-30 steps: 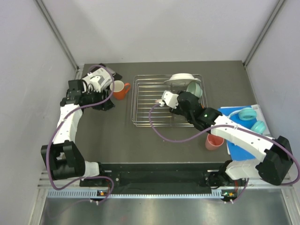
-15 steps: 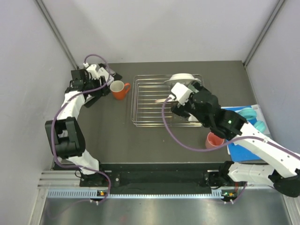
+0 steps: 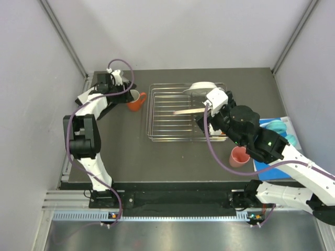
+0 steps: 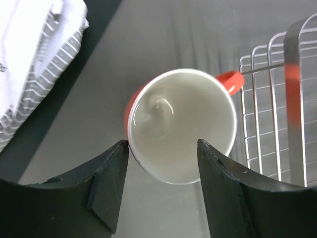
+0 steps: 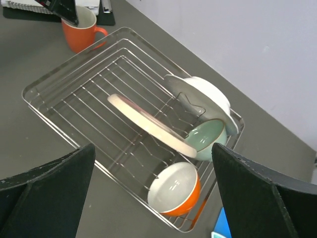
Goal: Load the mixed dishes into the dish rack
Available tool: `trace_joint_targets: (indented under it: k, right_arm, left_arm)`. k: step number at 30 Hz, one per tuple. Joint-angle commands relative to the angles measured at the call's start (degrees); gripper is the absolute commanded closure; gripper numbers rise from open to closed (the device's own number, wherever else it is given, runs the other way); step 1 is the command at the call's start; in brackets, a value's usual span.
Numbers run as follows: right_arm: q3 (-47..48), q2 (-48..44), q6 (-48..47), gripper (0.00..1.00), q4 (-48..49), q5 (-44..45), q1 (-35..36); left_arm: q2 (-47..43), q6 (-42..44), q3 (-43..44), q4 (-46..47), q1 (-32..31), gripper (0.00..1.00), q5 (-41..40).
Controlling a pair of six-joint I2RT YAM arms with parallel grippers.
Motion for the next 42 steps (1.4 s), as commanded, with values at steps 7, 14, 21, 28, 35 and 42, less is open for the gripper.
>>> trace_joint_targets:
  k: [7, 14, 21, 28, 35, 42]
  right_arm:
    - [3.0, 0.1, 9.5, 0.0, 1.7, -1.8, 0.5]
    - [1.3, 1.1, 13.7, 0.0, 2.4, -6.3, 0.7]
    - [-0.6, 1.5, 17.8, 0.0, 4.0, -8.6, 0.6]
    - [-0.9, 4.9, 24.2, 0.01, 8.8, -16.5, 0.1]
    - [-5.1, 10.2, 45.7, 0.0, 26.9, -43.4, -8.5]
    - [-13.0, 16.8, 76.7, 0.0, 63.2, -61.8, -12.1]
  left_arm:
    - [3.7, 0.7, -0.3, 2.3, -1.0, 0.51, -3.1]
    - [4.6, 2.5, -1.9, 2.1, -1.0, 0.62, -3.7]
    - [1.7, 3.2, -4.1, -0.6, -0.2, 1.0, -4.6]
    - [-13.4, -0.4, -5.4, -4.3, 5.0, 1.0, 5.3]
    - [-35.9, -5.7, -4.2, -7.9, 5.6, 1.0, 26.0]
    - [-55.0, -7.0, -9.8, 10.5, 4.7, 1.0, 35.8]
